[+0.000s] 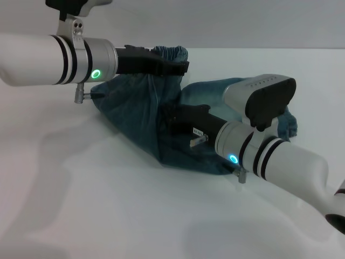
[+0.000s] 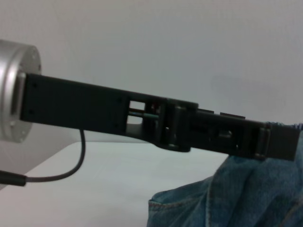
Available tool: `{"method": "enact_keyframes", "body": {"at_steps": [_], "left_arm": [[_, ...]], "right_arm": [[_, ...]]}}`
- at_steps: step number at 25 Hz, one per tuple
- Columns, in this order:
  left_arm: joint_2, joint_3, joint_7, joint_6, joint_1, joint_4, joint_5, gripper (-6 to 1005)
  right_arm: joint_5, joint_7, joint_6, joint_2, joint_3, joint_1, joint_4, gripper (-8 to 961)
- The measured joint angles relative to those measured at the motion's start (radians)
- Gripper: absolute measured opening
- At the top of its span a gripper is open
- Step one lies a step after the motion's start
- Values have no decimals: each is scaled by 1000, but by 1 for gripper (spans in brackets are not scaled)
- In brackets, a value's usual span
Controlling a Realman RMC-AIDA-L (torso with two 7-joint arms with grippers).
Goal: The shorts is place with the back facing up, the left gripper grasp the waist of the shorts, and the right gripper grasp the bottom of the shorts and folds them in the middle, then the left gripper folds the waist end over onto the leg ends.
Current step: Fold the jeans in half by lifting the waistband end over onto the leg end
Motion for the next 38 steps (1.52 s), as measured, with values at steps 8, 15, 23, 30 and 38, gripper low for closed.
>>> {"method": "enact_keyframes", "body": {"at_steps": [8, 15, 23, 30, 38], "left_arm": [[0, 0, -44, 12, -51, 55, 71, 838], [-1, 2, -66, 31, -85, 102, 117, 837], [0, 0, -81, 37, -79, 86, 128, 837], [1, 4, -133, 31, -84, 83, 193, 838], [-2, 11, -141, 21, -88, 71, 201, 837]], "right_arm": [[0, -1, 0, 0, -1, 0, -6, 25], [0, -1, 0, -1, -1, 1, -12, 26], [-5, -2, 0, -1, -1, 2, -12, 28], [-11, -3, 0, -2, -2, 1, -13, 29], [-12, -3, 0, -1, -5, 0, -15, 31]]}}
